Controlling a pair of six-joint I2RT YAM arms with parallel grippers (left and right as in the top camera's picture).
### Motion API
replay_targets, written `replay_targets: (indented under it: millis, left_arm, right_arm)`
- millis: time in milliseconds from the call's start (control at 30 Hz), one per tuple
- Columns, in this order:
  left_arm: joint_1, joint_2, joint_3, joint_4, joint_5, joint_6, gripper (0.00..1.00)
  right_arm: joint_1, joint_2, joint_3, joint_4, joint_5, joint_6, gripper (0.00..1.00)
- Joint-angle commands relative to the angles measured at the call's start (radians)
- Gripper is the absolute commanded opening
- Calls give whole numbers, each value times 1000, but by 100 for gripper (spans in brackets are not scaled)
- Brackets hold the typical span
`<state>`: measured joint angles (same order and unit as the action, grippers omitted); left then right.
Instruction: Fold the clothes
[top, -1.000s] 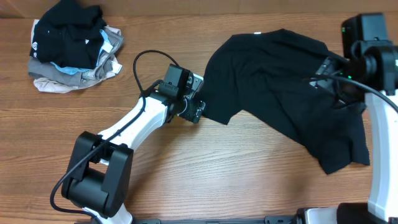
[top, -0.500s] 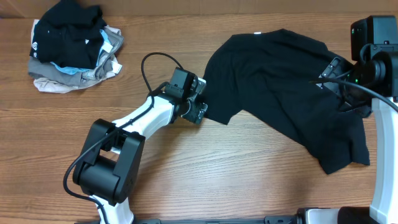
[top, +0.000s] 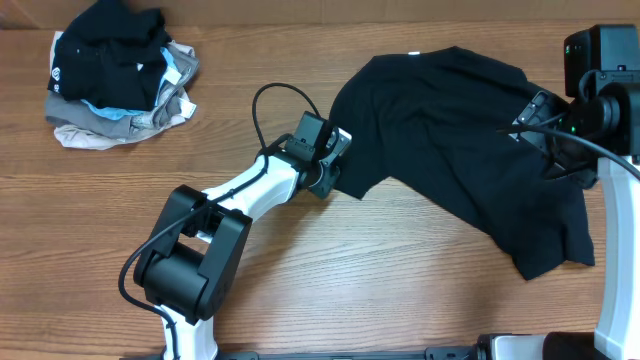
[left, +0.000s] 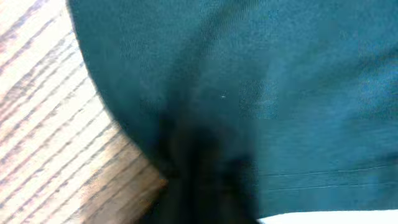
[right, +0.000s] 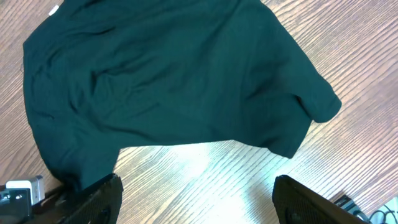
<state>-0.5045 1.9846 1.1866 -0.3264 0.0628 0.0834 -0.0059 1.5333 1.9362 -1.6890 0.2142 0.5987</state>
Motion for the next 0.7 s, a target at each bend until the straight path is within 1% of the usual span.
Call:
replay_targets:
  millis: [0,133,267,500,667]
  left_arm:
    - [11,56,-9,-56,-137,-120,4]
    - [76,18,66,-168,-148,-170,4]
    - [161,-32,167,-272,-148,-174,4]
    - [306,-85,356,-420,-147,-173,4]
    - [348,-85,413,-461,-142,-150,4]
  right_arm:
    - [-2,-19,8,7,-1,5,82]
    - [-2,-18,-7,11,-61,4,81]
    - [3,-18,-69,26,-123,-3,81]
    - [42,-18,-298,110,-190,-4,80]
    - [75,-18,-482,195,-198,-4,80]
